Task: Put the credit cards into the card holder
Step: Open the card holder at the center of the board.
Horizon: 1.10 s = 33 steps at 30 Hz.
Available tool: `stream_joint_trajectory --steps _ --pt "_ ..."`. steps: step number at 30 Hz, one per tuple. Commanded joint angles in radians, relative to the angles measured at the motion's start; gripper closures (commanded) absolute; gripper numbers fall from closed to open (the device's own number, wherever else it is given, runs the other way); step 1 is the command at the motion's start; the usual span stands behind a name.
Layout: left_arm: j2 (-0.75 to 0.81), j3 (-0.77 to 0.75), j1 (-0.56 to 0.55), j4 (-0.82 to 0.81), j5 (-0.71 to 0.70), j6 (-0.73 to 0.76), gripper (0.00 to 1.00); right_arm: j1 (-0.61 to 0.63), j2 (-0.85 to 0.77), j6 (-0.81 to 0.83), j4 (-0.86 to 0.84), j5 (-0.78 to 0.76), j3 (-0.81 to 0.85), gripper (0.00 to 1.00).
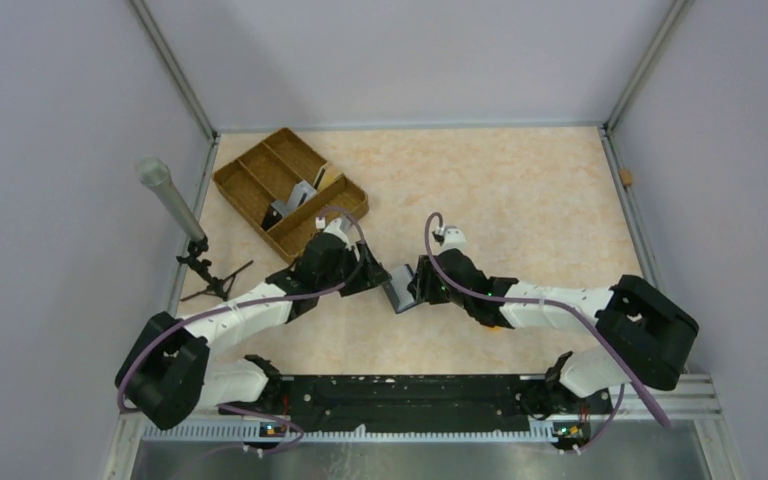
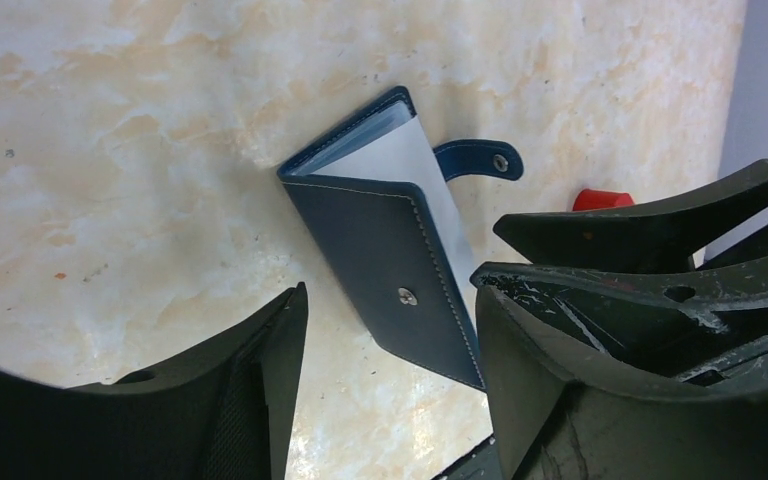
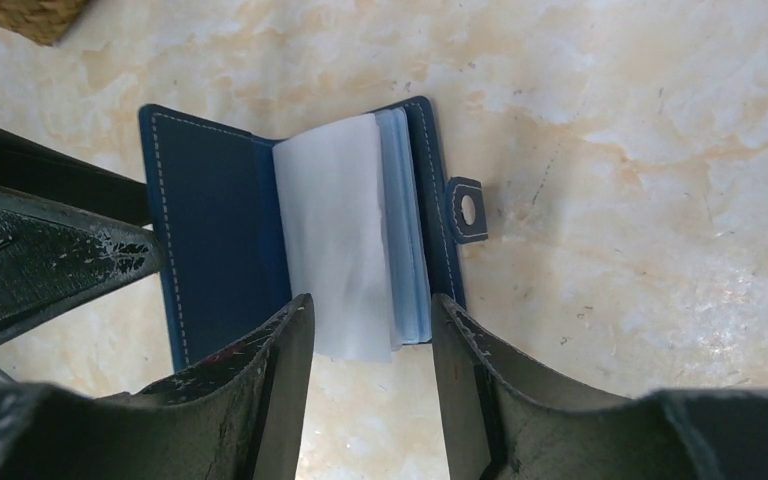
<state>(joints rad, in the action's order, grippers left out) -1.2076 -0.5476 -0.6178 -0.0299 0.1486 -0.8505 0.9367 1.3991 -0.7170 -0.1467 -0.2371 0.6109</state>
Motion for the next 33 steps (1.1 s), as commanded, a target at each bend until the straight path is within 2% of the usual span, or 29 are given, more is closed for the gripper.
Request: stream_joint_trajectory --steps 1,10,18,21,23,27,33 --pt "-0.033 -0.019 0.000 -0.050 -0.002 0.012 0.36 -0.015 0.038 0.032 -0.031 0.064 0.039 0.53" --pt "-0.063 0.004 0.002 -0.039 -0.016 0.014 0.57 -0.024 0.139 0.033 -0.082 0.119 0.059 0.62" --pt "-0.065 0.029 0.003 -0.016 -0.032 0.018 0.88 -0.025 0.122 0.030 -0.105 0.170 0.073 0.73" --pt "-0.058 0.042 0.005 -0.016 -0.032 0.013 0.96 -0.024 0.120 0.027 -0.103 0.169 0.075 0.74" --pt "-0.049 0.051 0.006 -0.016 -0.038 0.011 1.00 -0.025 0.121 0.023 -0.095 0.168 0.075 0.74" --pt "-0.014 0.058 0.008 -0.005 -0.049 0.019 1.00 -0.024 0.106 0.003 -0.085 0.164 0.067 0.72" --pt "0.069 0.059 0.010 0.024 -0.056 0.030 1.00 -0.024 0.082 0.017 -0.102 0.175 0.065 0.52"
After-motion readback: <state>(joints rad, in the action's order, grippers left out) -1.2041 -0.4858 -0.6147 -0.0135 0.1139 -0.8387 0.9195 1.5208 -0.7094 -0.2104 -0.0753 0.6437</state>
